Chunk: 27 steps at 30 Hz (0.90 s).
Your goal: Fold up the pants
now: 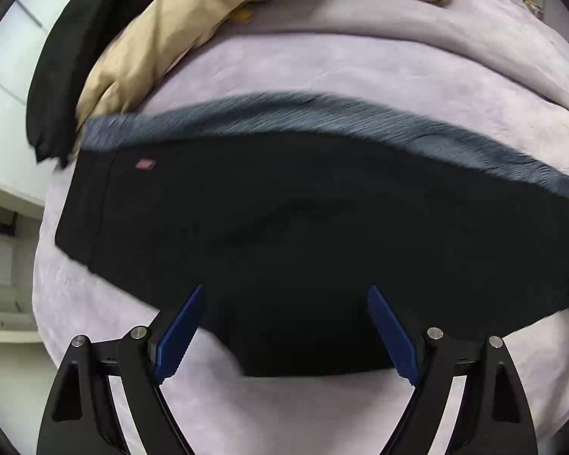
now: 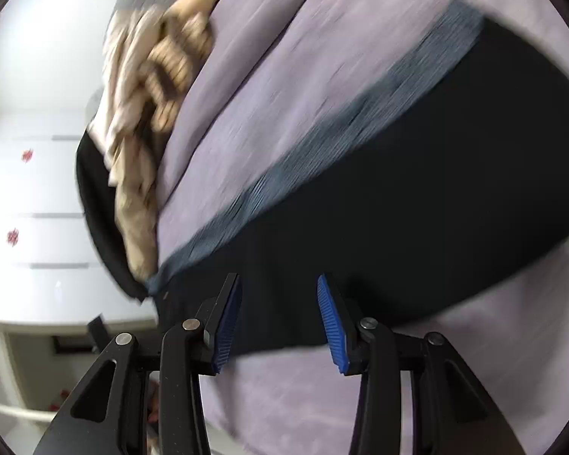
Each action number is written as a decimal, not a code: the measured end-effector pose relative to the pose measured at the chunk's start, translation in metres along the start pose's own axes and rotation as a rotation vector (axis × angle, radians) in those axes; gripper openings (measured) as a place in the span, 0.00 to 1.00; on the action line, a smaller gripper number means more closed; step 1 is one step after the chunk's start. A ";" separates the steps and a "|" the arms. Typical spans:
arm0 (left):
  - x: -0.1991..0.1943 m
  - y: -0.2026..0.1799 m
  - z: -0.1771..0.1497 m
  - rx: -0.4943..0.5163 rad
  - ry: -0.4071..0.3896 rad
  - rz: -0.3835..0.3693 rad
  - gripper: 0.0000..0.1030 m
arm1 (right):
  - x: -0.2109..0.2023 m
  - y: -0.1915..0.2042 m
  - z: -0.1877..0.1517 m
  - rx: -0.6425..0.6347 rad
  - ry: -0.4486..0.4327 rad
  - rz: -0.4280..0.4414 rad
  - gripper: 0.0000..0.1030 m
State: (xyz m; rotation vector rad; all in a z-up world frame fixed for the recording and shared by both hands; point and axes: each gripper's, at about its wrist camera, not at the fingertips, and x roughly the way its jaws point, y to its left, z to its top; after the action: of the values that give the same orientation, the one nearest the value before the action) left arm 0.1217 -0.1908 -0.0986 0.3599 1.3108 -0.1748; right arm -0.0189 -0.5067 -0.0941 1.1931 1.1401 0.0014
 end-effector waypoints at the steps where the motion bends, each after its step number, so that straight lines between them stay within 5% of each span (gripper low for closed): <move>1: 0.005 0.021 -0.002 -0.012 0.008 -0.003 0.85 | 0.016 0.013 -0.013 -0.012 0.030 0.012 0.44; 6: 0.013 0.115 0.001 -0.055 -0.026 0.010 0.85 | 0.091 0.100 -0.059 -0.152 0.126 0.024 0.44; 10: 0.021 0.184 0.018 -0.067 -0.097 0.014 0.85 | 0.161 0.199 -0.060 -0.422 0.203 -0.032 0.44; 17: 0.072 0.229 0.015 -0.114 -0.062 -0.026 0.85 | 0.304 0.354 -0.054 -0.867 0.349 -0.158 0.51; 21: 0.080 0.237 0.000 -0.148 -0.115 -0.065 0.85 | 0.383 0.393 -0.052 -1.051 0.400 -0.258 0.56; 27: 0.081 0.241 -0.011 -0.158 -0.162 -0.094 0.85 | 0.451 0.394 -0.043 -1.075 0.479 -0.350 0.55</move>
State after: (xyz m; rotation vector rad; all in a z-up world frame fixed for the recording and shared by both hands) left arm 0.2107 0.0441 -0.1408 0.1462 1.1738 -0.1745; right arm 0.3827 -0.0601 -0.1167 0.0186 1.4531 0.5870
